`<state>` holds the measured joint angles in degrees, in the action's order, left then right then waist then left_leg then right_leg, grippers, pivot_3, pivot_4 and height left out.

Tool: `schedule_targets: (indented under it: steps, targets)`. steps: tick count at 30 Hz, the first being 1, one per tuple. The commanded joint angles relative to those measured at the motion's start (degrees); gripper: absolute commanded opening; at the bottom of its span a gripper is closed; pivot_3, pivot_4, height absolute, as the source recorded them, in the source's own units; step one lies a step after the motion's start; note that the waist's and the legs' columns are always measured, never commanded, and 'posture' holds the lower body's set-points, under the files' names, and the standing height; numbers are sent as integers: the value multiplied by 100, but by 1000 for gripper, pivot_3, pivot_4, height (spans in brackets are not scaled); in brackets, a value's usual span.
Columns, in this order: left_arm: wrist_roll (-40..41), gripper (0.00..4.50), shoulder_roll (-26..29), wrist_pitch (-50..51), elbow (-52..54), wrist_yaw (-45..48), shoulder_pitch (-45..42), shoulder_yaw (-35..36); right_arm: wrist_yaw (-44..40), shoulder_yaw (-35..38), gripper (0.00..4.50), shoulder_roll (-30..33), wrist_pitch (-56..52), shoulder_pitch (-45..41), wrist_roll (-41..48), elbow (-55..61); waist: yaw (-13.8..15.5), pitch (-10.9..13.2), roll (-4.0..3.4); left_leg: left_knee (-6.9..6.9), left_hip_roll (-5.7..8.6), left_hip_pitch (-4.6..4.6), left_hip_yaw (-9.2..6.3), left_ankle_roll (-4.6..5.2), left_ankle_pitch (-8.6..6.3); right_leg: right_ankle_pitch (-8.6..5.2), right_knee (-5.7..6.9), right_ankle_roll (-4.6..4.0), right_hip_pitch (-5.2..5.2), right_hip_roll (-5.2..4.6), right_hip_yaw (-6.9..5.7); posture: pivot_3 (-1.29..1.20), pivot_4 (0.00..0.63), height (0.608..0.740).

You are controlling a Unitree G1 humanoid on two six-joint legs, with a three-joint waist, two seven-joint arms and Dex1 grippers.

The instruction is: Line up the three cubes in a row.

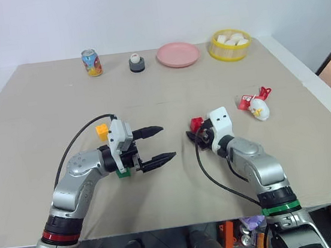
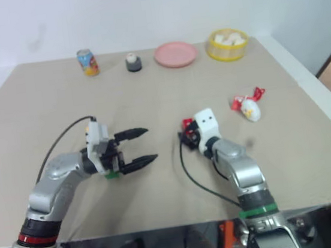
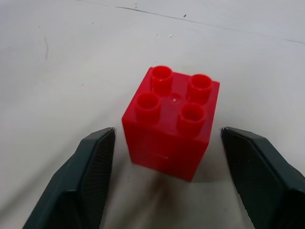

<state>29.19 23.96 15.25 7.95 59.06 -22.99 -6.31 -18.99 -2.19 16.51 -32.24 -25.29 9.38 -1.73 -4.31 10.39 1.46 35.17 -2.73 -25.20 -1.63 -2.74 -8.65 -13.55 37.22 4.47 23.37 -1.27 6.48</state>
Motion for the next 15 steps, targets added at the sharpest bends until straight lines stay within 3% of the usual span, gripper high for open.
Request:
schedule_targets:
  steps: [1, 5, 11, 15]
  targets:
    - [42, 4313, 39, -31, 235, -33, -65, 124, -115, 38, 2473, 55, 157, -83, -25, 6, 0, 0, 0, -1, 0, 0, -1, 0, 0, -1, 0, 0, 0, 0, 0, 0, 150, 740]
    - [5, 4313, 92, -71, 249, -20, 22, 129, -215, 94, 1215, 151, 231, -17, -55, -38, 1, 0, 0, -4, 0, 0, -1, 0, 0, -2, 0, 0, 0, 0, 0, 0, 150, 740]
    - [-66, 4313, 235, -182, 154, 184, 78, 49, -395, 38, 1216, 413, 382, -36, -184, -127, 1, 0, 0, -9, 1, 0, -1, 0, 0, -5, 0, -2, 1, 0, 0, 0, 150, 740]
    - [47, 4313, 340, -276, 71, 640, 123, 8, -1430, -1, 1216, 1096, 1092, -38, -117, -295, 31, 1, 1, -11, 7, -1, 0, 0, 0, -8, -7, 2, -2, -6, 0, 0, 150, 740]
